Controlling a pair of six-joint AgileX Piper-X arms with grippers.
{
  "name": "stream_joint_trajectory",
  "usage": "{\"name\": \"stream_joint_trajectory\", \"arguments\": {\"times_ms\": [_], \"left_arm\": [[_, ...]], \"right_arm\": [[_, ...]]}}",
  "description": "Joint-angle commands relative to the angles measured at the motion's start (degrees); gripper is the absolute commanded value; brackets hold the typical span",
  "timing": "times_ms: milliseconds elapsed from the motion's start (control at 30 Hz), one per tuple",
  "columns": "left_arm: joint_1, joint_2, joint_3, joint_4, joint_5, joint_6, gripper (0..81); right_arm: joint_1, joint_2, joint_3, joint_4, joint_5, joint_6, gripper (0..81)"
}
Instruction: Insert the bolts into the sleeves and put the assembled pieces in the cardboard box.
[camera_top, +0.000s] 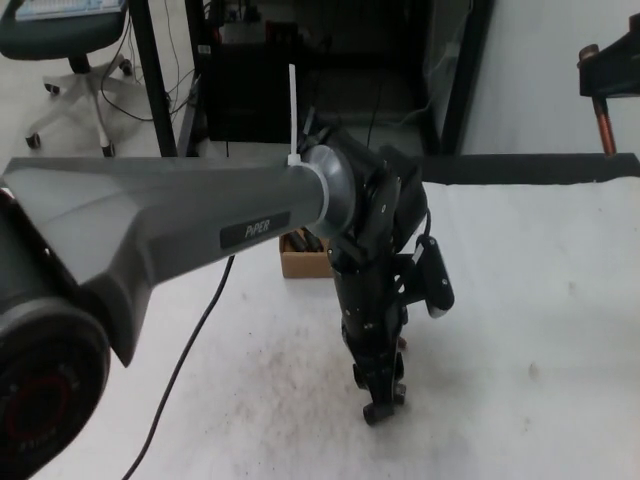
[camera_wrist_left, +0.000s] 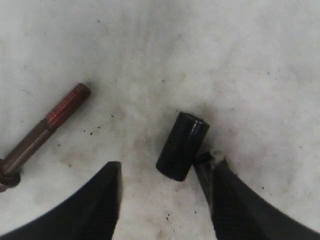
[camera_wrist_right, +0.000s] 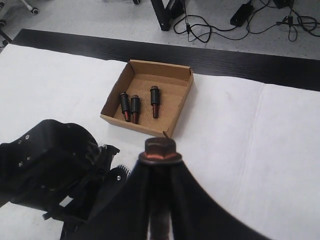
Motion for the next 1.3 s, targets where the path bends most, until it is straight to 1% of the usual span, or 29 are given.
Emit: {"name": "stream_joint_trajectory", "arguments": {"times_ms": [0, 467, 533, 567, 600, 733, 767, 933, 1100, 1267], "left_arm": [[-0.4, -0.3, -0.6, -1.2, -0.5, 0.1, 49.4], [-1.2, 1.1, -0.6, -0.9, -0.5, 0.1, 49.4], [-1.4, 1.1, -0.6, -0.5, -0.5, 0.1, 46.6], [-1.5, 1.1, -0.6, -0.2, -0.5, 0.1, 42.1], [-1.7, 1.1, -0.6, 0.1, -0.5, 0.1, 35.7], [-1.8, 1.1, -0.6, 0.6, -0.5, 1.4, 3.8], [-1.8, 1.1, -0.6, 0.6, -0.6, 1.4, 0.0], [-1.8, 1.1, -0.6, 0.7, -2.6, 0.3, 0.4], [-1.6, 0.9, -0.6, 0.9, -6.4, -6.5, 0.4], [-1.4, 0.7, -0.6, 1.2, -6.2, -7.7, 0.4]], "right_arm": [[-0.2, -0.6, -0.2, -0.1, -0.4, -0.5, 0.8], [-0.2, -0.6, -0.2, 0.4, -0.8, -0.5, 0.8], [-0.2, -0.6, -0.2, 0.4, -0.8, -0.5, 0.8], [-0.2, -0.6, -0.2, 0.4, -0.8, -0.5, 0.8], [-0.2, -0.6, -0.2, 0.4, -0.8, -0.5, 0.8], [-0.2, -0.6, -0.2, 0.4, -0.8, -0.5, 0.8], [-0.2, -0.6, -0.2, 0.4, -0.8, -0.5, 0.8], [-0.2, -0.6, -0.2, 0.4, -0.8, -0.5, 0.8], [-0.2, -0.6, -0.2, 0.4, -0.8, -0.5, 0.8], [-0.2, -0.6, -0.2, 0.2, -0.8, -0.5, 0.8]]}}
